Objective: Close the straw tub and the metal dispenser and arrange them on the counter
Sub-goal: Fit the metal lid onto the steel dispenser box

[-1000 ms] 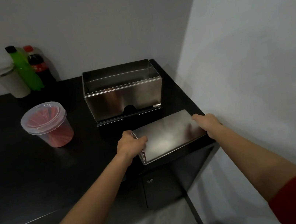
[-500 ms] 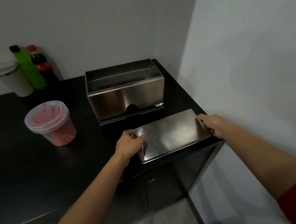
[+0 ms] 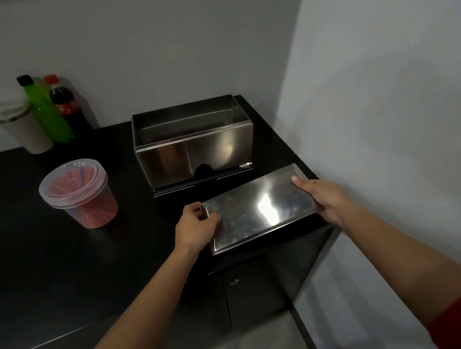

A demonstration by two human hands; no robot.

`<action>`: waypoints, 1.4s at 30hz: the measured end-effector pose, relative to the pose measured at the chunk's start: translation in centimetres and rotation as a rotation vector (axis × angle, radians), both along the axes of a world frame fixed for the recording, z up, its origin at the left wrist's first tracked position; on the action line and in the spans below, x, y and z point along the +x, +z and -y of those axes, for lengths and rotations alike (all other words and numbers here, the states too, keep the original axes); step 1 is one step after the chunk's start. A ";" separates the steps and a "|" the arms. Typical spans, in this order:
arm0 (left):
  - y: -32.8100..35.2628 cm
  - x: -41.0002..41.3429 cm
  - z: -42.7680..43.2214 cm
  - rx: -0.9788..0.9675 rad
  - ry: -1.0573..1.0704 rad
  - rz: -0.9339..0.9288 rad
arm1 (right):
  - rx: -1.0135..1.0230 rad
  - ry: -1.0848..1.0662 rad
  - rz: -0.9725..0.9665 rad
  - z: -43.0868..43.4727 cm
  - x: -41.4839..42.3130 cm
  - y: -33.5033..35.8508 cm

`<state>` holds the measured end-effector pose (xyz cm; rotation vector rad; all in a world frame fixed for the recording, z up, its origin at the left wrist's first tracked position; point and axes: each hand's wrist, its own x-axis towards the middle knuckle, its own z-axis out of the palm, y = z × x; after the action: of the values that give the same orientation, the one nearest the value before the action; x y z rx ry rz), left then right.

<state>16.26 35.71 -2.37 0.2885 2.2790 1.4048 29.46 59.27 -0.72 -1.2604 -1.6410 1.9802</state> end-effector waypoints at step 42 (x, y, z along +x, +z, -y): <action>13.5 -9.2 2.2 -0.018 0.230 -0.617 | 0.744 -0.054 -0.271 3.3 -13.2 9.6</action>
<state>7.11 33.49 11.17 0.5281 2.8954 1.5658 16.28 55.99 8.90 -0.7061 -1.8960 1.2259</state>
